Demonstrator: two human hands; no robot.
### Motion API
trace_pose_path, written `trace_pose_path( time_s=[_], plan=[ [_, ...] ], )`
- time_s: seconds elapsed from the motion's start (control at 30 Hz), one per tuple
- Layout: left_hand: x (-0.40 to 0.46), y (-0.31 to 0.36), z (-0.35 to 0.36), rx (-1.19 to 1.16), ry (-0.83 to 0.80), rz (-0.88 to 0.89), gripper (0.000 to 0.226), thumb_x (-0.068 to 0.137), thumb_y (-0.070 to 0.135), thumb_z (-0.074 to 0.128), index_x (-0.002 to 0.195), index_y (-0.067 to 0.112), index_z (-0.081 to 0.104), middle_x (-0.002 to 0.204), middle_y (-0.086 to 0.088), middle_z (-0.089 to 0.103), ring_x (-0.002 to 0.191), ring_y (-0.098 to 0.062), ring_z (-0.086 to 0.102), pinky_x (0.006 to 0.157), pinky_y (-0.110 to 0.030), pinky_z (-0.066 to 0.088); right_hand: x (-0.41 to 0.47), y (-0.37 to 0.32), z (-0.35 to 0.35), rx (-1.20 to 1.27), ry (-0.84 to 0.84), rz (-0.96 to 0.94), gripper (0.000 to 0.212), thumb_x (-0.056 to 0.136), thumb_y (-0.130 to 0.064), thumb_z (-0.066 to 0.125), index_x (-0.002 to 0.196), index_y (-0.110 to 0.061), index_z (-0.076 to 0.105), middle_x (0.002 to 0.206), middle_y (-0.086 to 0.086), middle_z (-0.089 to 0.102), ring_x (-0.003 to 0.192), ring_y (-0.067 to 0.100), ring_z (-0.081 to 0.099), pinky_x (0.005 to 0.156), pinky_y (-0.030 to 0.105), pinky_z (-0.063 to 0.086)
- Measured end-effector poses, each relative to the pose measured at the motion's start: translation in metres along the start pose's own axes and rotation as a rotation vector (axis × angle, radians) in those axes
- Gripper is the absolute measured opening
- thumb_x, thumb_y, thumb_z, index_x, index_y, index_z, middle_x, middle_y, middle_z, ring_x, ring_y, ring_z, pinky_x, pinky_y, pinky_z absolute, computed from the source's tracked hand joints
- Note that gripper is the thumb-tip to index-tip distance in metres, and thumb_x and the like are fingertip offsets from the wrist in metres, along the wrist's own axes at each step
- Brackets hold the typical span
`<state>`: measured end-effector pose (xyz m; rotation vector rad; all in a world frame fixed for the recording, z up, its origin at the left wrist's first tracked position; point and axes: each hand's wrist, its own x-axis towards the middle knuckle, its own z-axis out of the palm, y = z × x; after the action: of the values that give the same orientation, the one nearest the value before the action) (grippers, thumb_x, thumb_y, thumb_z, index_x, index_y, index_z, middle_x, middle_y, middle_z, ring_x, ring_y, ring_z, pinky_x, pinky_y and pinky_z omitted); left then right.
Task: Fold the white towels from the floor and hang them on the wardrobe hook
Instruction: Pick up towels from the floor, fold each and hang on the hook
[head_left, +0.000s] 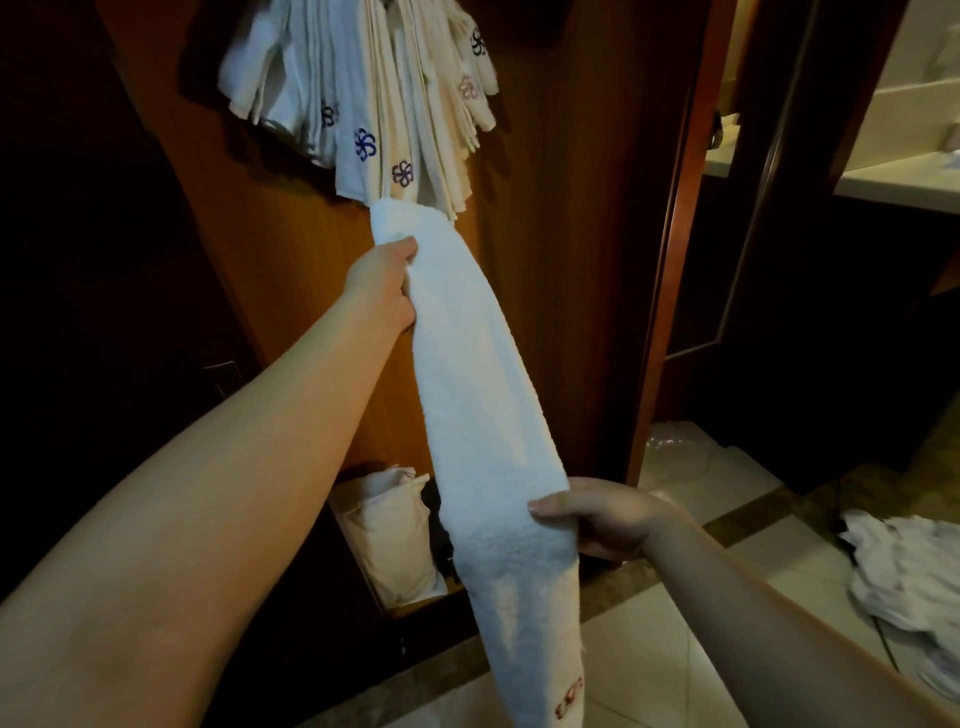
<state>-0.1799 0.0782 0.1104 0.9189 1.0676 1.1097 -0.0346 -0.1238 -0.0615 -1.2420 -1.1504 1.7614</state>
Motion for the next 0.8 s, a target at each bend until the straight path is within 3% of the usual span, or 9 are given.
trace_pose_path(
  time_s=[0.07,0.17,0.27,0.37,0.47,0.57,0.63,0.7,0.8],
  plan=[
    [0.007,-0.005,0.001,0.054,0.033,-0.022,0.035,0.088,0.019,0.076,0.117,0.010,0.059,0.090,-0.008,0.062,0.080,-0.026,0.061,0.082,-0.044,0.053,-0.001,0.003,0.000,0.108,-0.030,-0.018,0.084,0.061,-0.035,0.090,0.132,-0.007,0.057,0.136,0.017,0.060,0.129,0.033,0.056,0.114,0.049,0.041],
    [0.015,-0.014,0.000,0.130,0.057,-0.036,0.040,0.088,0.024,0.076,0.122,0.010,0.059,0.088,-0.006,0.057,0.074,-0.024,0.053,0.080,-0.041,0.048,-0.005,0.000,0.001,0.080,-0.092,-0.015,0.095,0.052,-0.047,0.097,0.131,-0.011,0.057,0.128,0.008,0.067,0.124,0.028,0.060,0.104,0.040,0.050],
    [0.027,-0.022,-0.003,0.186,0.087,-0.063,0.039,0.088,0.028,0.075,0.119,0.013,0.058,0.098,-0.006,0.058,0.081,-0.025,0.053,0.088,-0.042,0.049,-0.011,-0.010,0.004,-0.086,-0.083,0.020,0.094,0.052,-0.053,0.095,0.130,-0.017,0.057,0.122,-0.001,0.071,0.118,0.020,0.065,0.096,0.033,0.053],
    [0.035,-0.031,-0.011,0.199,0.066,-0.122,0.038,0.089,0.033,0.073,0.113,0.015,0.051,0.101,-0.008,0.060,0.085,-0.027,0.057,0.087,-0.043,0.052,-0.015,-0.021,0.004,-0.060,-0.045,-0.010,0.084,0.053,-0.057,0.094,0.122,-0.017,0.066,0.119,0.001,0.073,0.115,0.021,0.068,0.094,0.033,0.054],
    [0.049,-0.055,-0.024,0.013,-0.109,-0.212,0.049,0.096,0.037,0.064,0.131,0.006,0.052,0.112,-0.011,0.072,0.098,-0.029,0.071,0.085,-0.044,0.059,-0.020,-0.036,-0.001,0.050,-0.006,-0.103,0.065,0.056,-0.060,0.092,0.107,-0.021,0.080,0.118,0.005,0.074,0.113,0.023,0.069,0.094,0.035,0.056],
    [0.050,-0.094,-0.039,0.001,-0.370,-0.317,0.066,0.102,0.058,0.038,0.143,0.007,0.049,0.100,-0.013,0.076,0.085,-0.025,0.075,0.067,-0.036,0.061,-0.023,-0.056,-0.004,0.085,0.040,-0.224,0.059,0.056,-0.064,0.089,0.100,-0.026,0.082,0.111,0.003,0.077,0.106,0.019,0.072,0.083,0.029,0.058],
    [0.043,-0.121,-0.045,0.181,-0.462,-0.404,0.079,0.099,0.068,0.033,0.148,0.008,0.042,0.120,-0.019,0.069,0.098,-0.033,0.071,0.079,-0.046,0.059,-0.023,-0.068,-0.006,0.092,0.110,-0.295,0.058,0.058,-0.064,0.087,0.101,-0.026,0.082,0.111,0.004,0.077,0.106,0.020,0.072,0.080,0.028,0.059],
    [0.031,-0.145,-0.049,0.286,-0.491,-0.399,0.077,0.097,0.070,0.038,0.150,0.015,0.042,0.133,-0.021,0.062,0.112,-0.039,0.066,0.098,-0.058,0.051,-0.020,-0.076,-0.007,0.114,0.207,-0.343,0.060,0.067,-0.059,0.082,0.112,-0.019,0.078,0.116,0.006,0.075,0.111,0.022,0.071,0.082,0.030,0.059],
    [0.003,-0.166,-0.057,0.215,-0.610,-0.321,0.085,0.084,0.085,0.040,0.147,0.029,0.046,0.138,-0.014,0.061,0.124,-0.034,0.061,0.108,-0.057,0.042,-0.014,-0.083,-0.012,0.203,0.324,-0.416,0.065,0.073,-0.042,0.077,0.127,-0.010,0.063,0.120,0.010,0.073,0.113,0.023,0.069,0.087,0.033,0.059]
  ],
)
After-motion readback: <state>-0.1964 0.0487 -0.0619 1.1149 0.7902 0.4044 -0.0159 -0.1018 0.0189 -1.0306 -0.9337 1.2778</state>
